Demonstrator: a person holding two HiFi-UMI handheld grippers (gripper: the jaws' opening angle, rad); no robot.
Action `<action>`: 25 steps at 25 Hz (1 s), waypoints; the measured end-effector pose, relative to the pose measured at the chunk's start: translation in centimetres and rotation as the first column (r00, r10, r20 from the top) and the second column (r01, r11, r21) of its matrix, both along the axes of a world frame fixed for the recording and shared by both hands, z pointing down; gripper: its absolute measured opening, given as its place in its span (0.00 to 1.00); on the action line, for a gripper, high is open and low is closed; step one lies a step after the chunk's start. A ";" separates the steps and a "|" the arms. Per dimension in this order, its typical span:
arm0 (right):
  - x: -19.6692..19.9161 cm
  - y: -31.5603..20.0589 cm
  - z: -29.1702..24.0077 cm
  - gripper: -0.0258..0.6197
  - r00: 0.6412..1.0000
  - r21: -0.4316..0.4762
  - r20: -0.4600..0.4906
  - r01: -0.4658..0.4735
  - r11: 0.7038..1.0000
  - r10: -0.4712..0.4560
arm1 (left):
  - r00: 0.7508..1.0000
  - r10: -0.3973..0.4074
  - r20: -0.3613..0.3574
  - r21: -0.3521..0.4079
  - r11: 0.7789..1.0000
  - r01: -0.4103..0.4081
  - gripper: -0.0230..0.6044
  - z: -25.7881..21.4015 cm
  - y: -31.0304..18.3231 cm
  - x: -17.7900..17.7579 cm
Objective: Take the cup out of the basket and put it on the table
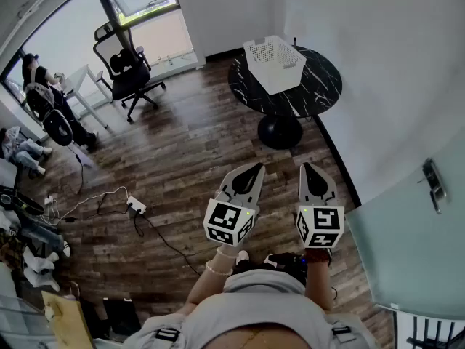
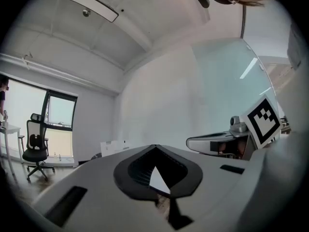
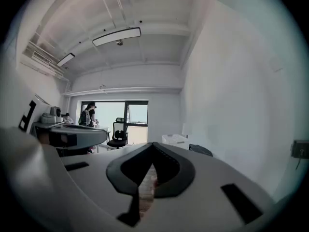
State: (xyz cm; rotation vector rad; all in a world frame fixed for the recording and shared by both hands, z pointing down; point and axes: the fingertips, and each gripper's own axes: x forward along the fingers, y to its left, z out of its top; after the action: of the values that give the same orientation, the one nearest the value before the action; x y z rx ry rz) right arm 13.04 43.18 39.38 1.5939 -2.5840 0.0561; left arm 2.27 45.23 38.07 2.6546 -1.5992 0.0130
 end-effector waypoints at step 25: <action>3.3 1.2 -0.3 0.06 0.999 0.024 0.046 0.020 1.000 -0.021 | 1.000 -0.016 0.007 -0.005 1.000 0.016 0.04 0.6 1.3 3.5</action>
State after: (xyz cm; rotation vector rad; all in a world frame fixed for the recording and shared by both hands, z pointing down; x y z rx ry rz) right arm 16.30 44.35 39.11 1.5917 -2.6452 0.0614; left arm 5.80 46.57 38.71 2.6411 -1.6200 0.0252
